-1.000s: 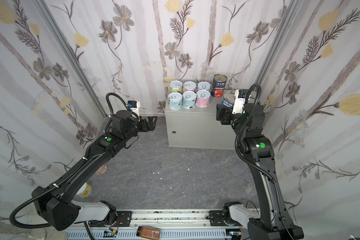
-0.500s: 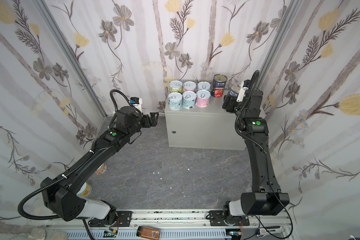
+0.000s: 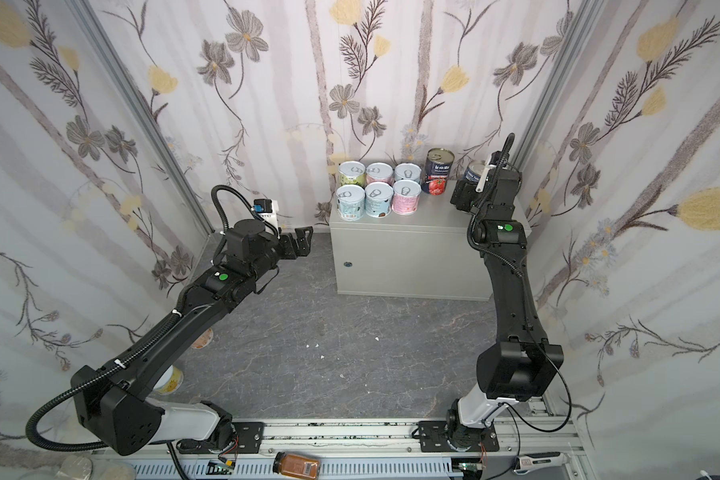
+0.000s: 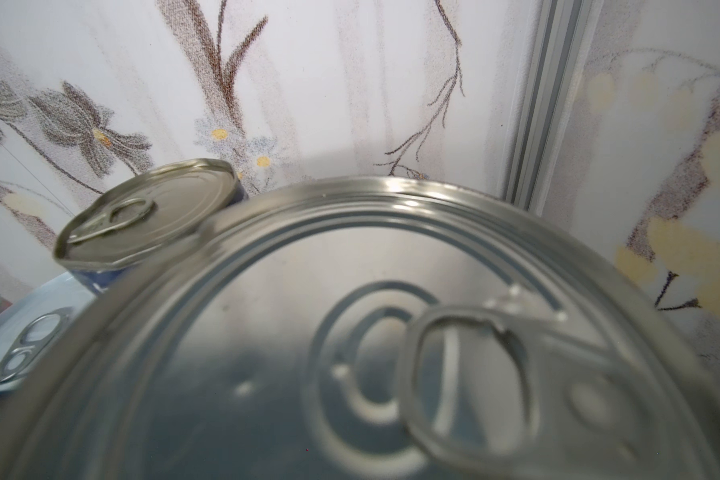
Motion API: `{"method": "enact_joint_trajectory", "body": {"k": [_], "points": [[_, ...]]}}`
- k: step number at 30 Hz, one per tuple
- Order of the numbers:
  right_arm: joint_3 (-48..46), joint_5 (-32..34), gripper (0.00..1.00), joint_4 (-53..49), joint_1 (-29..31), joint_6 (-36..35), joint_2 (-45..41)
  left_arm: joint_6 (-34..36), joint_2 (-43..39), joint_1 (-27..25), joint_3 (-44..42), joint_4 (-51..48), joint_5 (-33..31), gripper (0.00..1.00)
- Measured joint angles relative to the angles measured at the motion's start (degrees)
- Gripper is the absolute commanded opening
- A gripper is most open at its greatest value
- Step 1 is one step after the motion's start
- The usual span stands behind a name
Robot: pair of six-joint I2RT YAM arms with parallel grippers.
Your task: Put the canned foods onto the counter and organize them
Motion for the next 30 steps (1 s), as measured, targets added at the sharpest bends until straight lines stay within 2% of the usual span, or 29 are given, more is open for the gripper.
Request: {"method": "enact_joint_trajectory", "body": {"k": [12,19,21,25,30], "points": [[3.54,0.15,0.46,4.15,-0.44,-1.99,6.69,0.02,-0.11,0.00,-0.09,0.37,-0.22,1.00],[4.68,0.13,0.51,5.99,-0.81,-2.10,8.41,0.02,0.00,0.00,-0.09,0.37,-0.39,1.00],[4.85,0.11,0.55,6.23,-0.81,-2.10,8.66,0.04,0.13,0.00,-0.09,0.37,-0.39,1.00],[5.01,-0.07,0.72,6.43,-0.79,-2.47,8.85,0.04,0.22,0.00,-0.09,0.39,-0.39,1.00],[5.22,-0.13,0.82,6.40,-0.79,-2.47,8.98,0.04,0.22,0.00,-0.09,0.39,-0.39,1.00]]}}
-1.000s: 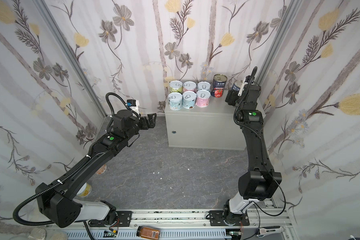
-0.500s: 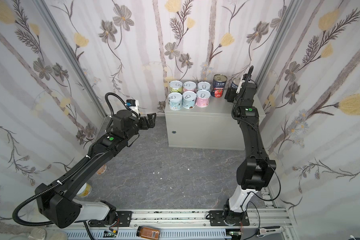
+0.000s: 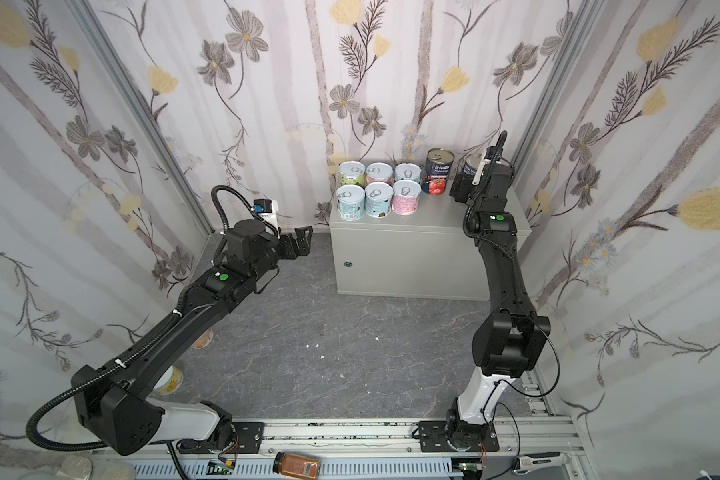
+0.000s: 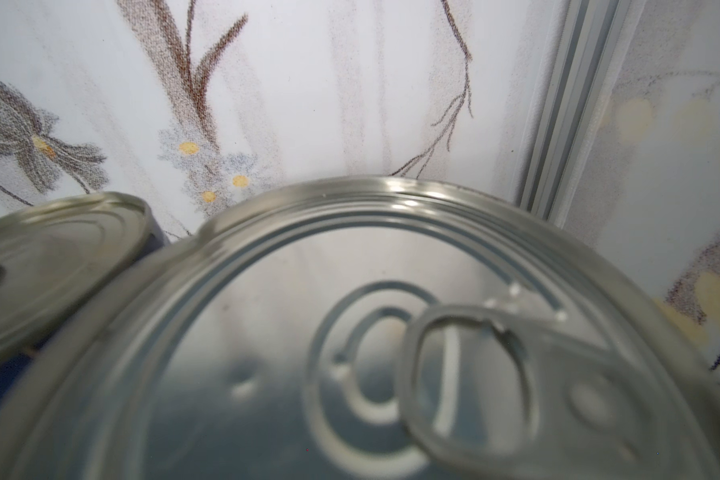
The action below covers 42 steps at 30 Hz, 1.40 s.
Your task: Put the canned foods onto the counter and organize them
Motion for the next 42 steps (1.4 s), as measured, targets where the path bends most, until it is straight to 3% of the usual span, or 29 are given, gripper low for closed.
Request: {"method": "enact_joint_trajectory", "body": {"k": [4,10,26,31,42], "points": [[0.00,-0.35,0.91,-0.04,0.00,0.04,0.00,-0.02,-0.52,0.00,-0.76,0.76,0.00,1.00],[0.44,-1.25,0.96,0.96,0.04,0.17,-0.59,-0.13,-1.97,-0.02,-2.67,0.83,0.02,1.00],[-8.00,-1.44,0.95,2.75,0.09,0.13,-8.26,-1.42,-5.81,-0.13,-6.78,1.25,0.31,1.00],[-9.16,-1.46,0.90,2.97,0.04,0.04,-8.68,-1.73,-6.73,-0.24,-7.96,1.09,0.48,1.00],[-9.18,-1.60,0.68,4.76,0.04,0.20,-7.82,-1.75,-7.30,-0.28,-8.28,2.05,0.46,1.00]]}}
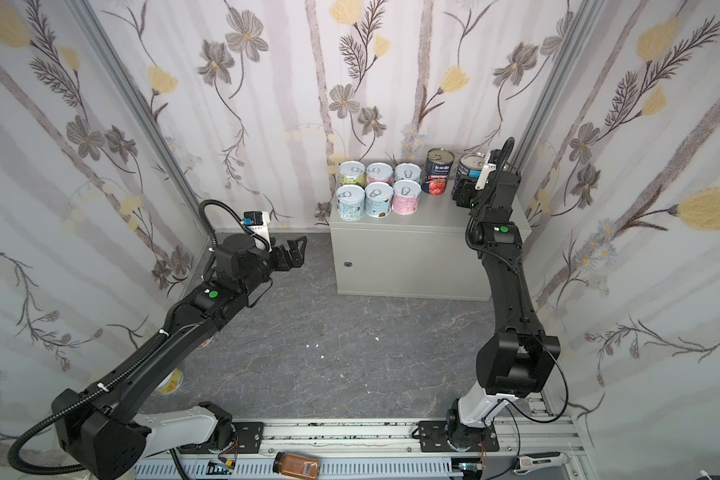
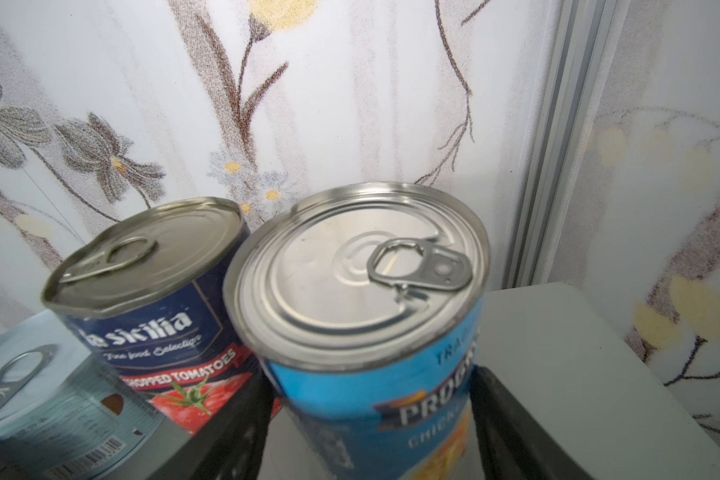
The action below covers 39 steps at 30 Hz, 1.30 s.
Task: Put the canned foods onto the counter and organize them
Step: 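Lower the blue soup can beside the dark blue tomato can and open the right gripper, then withdraw the right gripper from the cabinet while the left gripper turns toward the floor cans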
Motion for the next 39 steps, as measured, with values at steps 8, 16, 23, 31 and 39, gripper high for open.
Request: {"method": "enact_joint_trajectory", "body": {"k": [8,16,23,31,39], "points": [[0.00,-0.04,0.63,1.01,0.00,0.94,0.76,0.04,0.68,0.00,0.85,0.02,0.00,1.00],[0.07,0.20,0.63,2.93,0.04,2.56,1.92,0.09,0.72,0.00,0.85,-0.02,0.00,1.00],[2.03,0.81,0.61,3.85,0.52,3.45,4.24,0.50,0.72,0.00,1.25,0.00,-0.04,1.00],[1.86,1.70,0.72,3.74,0.87,3.82,4.37,0.72,0.72,0.00,1.27,-0.02,-0.22,1.00],[-1.42,1.79,0.83,3.69,1.33,3.43,1.03,0.66,0.46,0.31,0.42,0.00,-2.38,1.00]]}}
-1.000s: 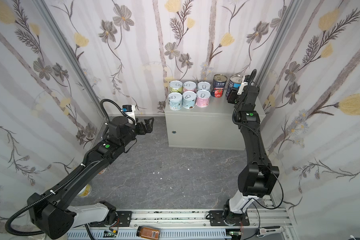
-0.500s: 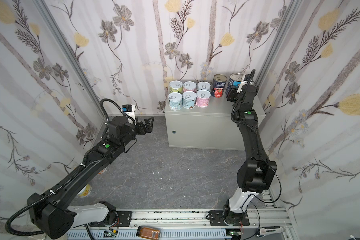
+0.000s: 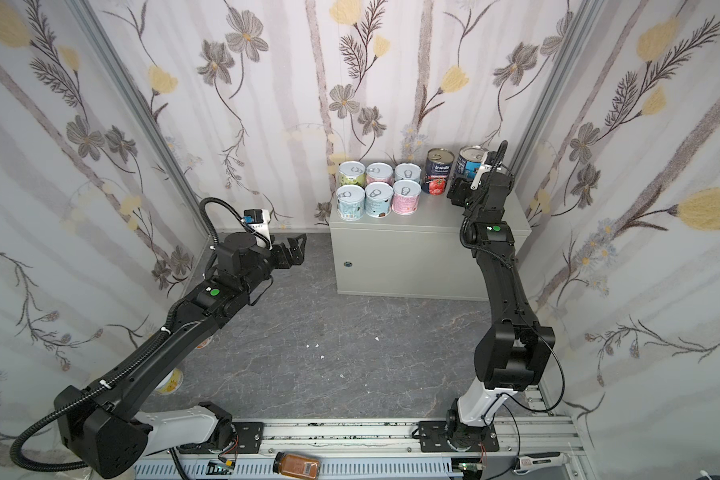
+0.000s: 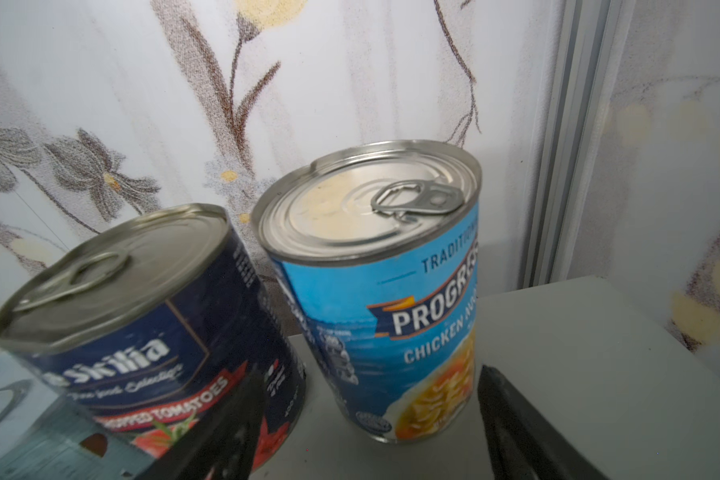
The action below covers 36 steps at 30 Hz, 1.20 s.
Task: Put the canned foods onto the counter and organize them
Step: 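Withdraw the right gripper from the cabinet while the left gripper turns toward the floor cans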
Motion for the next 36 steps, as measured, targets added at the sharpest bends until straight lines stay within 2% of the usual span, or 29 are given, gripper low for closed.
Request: {"method": "enact_joint_trajectory", "body": {"k": [8,17,25,28,32,36], "points": [[-7.58,1.40,0.87,1.66,0.20,-0.09,-9.01,-3.08,-4.09,3.02,-4.90,-0.48,-3.93,1.00],[-21.92,3.23,0.89,4.33,-0.33,0.24,-26.47,-11.50,-6.78,12.87,-9.62,-5.86,-6.86,1.00],[-42.29,4.33,1.00,6.51,-1.38,6.80,-47.65,-15.85,-6.10,14.91,-9.25,-14.10,-17.40,1.00],[-46.84,2.67,1.00,6.51,-1.05,8.04,-53.07,-16.98,-6.80,16.24,-9.81,-15.82,-20.37,1.00],[-50.71,-0.22,1.00,6.01,2.29,9.01,-57.11,-18.86,-7.52,19.45,-11.02,-17.29,-23.08,1.00],[-55.87,-0.74,1.00,5.62,9.46,9.46,-59.52,-22.56,-6.10,22.45,-11.15,-19.61,-25.75,1.00]]}}
